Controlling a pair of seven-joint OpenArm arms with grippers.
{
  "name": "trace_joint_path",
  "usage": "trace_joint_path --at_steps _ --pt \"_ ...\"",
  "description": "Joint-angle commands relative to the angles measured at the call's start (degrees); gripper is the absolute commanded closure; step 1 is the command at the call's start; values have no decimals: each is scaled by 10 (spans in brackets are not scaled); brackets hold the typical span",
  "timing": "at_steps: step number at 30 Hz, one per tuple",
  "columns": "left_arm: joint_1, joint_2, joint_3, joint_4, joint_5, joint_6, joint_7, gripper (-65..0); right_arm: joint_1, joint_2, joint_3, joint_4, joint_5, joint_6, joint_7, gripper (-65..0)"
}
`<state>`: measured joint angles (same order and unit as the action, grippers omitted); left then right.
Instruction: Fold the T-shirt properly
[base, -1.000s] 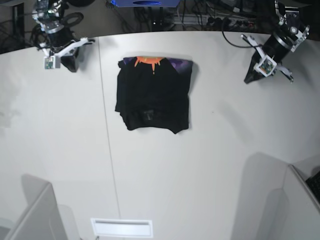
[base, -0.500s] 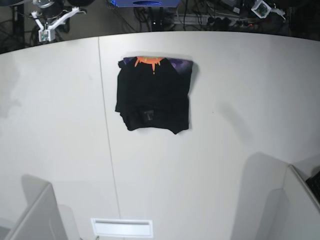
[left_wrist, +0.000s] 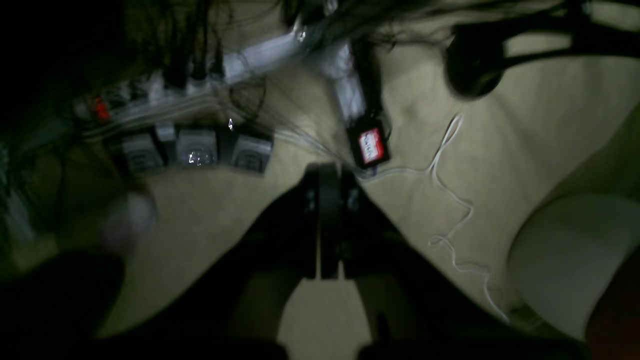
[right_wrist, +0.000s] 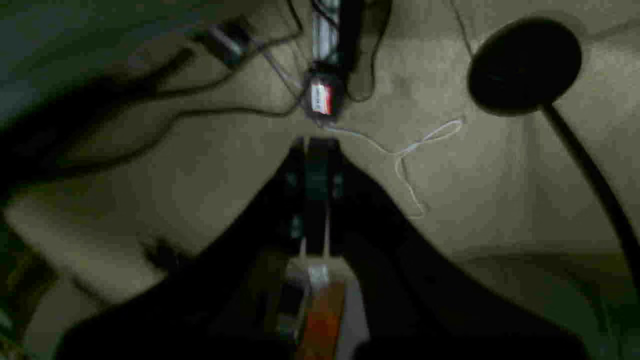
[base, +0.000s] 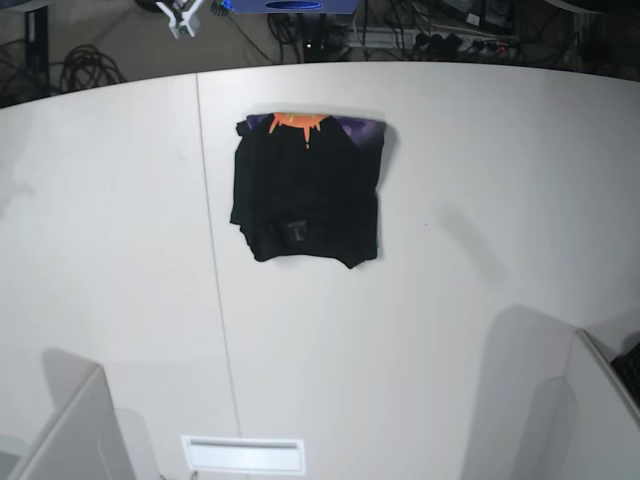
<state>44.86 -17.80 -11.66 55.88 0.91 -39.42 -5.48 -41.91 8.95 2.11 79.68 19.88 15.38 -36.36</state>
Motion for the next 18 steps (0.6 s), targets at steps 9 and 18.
trace_joint_path --at_steps 9,18 --pt "-190 0 73 -302 -2 -6 -5 0 153 23 -169 -377 6 2 135 0" --pt "-314 72 218 -470 -3 207 -73 0 277 -1 -286 -684 6 3 485 0"
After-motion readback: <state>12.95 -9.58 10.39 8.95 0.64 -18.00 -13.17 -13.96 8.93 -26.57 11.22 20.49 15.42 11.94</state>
